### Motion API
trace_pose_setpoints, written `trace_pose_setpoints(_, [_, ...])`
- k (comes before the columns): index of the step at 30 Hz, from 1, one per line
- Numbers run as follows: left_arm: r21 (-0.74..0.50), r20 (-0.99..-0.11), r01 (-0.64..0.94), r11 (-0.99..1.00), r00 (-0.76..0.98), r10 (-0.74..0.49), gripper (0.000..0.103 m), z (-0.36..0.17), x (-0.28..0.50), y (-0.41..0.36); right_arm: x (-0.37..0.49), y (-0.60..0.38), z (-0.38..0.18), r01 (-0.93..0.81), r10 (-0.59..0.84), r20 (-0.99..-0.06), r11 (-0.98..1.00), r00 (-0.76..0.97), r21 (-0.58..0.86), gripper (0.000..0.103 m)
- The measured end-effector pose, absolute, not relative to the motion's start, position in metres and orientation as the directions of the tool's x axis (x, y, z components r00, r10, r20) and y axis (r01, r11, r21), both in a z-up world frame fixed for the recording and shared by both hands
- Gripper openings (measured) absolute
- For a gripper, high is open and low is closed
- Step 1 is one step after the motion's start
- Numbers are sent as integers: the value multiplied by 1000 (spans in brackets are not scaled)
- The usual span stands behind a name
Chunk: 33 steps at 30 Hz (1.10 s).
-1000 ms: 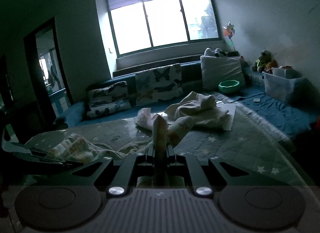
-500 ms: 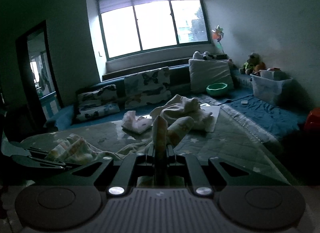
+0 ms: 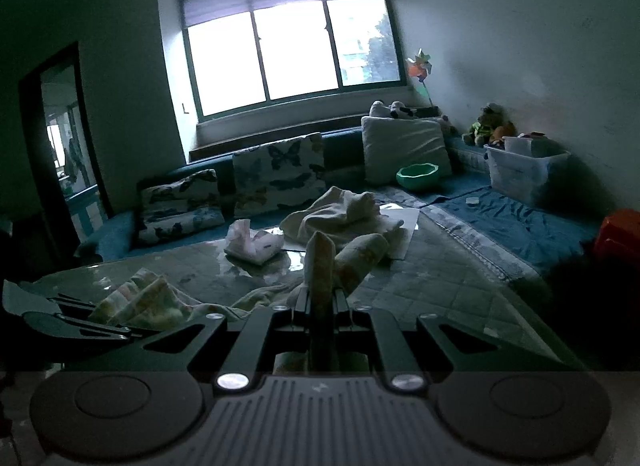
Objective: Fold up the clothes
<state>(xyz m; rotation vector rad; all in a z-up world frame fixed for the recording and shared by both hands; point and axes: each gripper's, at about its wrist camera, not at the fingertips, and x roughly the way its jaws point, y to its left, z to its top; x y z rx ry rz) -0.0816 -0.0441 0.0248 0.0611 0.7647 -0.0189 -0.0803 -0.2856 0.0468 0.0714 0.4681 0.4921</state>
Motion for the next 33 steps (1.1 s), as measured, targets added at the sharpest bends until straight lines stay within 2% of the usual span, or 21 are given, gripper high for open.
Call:
trace_pose_setpoints(21, [35, -738, 20, 999, 674, 12, 15, 5, -74, -37, -75, -293, 28, -395, 428, -483, 902, 764, 175, 5])
trace_pose_setpoints(33, [61, -757, -6, 998, 651, 50, 19, -6, -74, -30, -69, -283, 4, -396, 427, -542, 900, 723, 181, 9])
